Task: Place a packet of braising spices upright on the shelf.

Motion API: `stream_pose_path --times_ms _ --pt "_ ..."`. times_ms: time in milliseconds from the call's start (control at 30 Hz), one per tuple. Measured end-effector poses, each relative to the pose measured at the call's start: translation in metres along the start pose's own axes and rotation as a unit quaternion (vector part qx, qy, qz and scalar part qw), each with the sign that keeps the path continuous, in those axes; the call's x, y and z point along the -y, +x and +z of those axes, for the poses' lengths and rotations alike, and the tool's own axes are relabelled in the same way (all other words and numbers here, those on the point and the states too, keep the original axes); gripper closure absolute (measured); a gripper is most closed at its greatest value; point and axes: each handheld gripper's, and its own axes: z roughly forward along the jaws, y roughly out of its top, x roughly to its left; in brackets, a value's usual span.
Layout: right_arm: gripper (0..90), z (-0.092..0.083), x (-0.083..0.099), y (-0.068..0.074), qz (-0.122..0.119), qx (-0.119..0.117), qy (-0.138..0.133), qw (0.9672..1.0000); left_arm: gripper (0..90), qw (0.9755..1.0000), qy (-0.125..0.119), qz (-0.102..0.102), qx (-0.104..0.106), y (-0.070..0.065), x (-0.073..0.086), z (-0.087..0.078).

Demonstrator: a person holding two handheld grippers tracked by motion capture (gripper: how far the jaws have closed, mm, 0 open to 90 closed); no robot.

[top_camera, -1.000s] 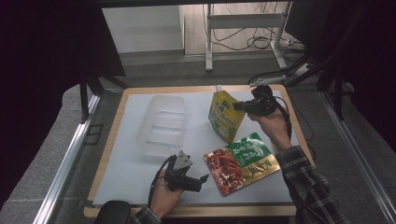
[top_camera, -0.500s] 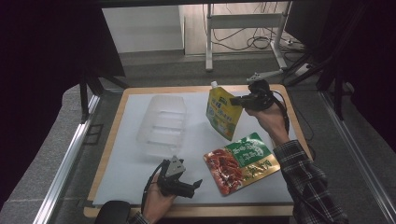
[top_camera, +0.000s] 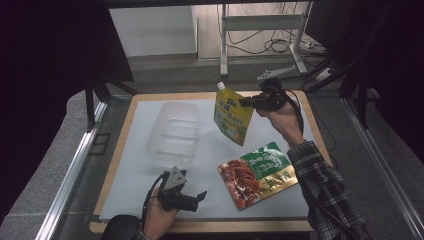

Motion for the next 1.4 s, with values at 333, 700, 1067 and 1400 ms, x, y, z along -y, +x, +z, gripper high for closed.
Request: stream_pose_path --times_ms 333,700,1067,1400 --pt "88.9 0.012 -0.016 0.004 -0.011 -0.011 -0.006 0.9999 1.1 0.9998 -0.003 -0.009 -0.015 0.007 0.003 -0.008" --pt "88.9 0.026 -0.036 0.011 -0.025 -0.026 -0.013 0.9993 1.1 0.9997 -0.001 -0.015 -0.020 0.013 0.003 -0.008" --pt "88.9 0.046 -0.054 0.014 -0.031 -0.044 -0.019 0.9983 1.1 0.9998 -0.004 -0.014 -0.015 0.011 0.003 -0.008" --pt "88.9 0.075 -0.070 0.013 -0.039 -0.052 -0.023 0.9976 1.3 1.0000 -0.001 0.004 0.007 0.000 0.002 -0.002"
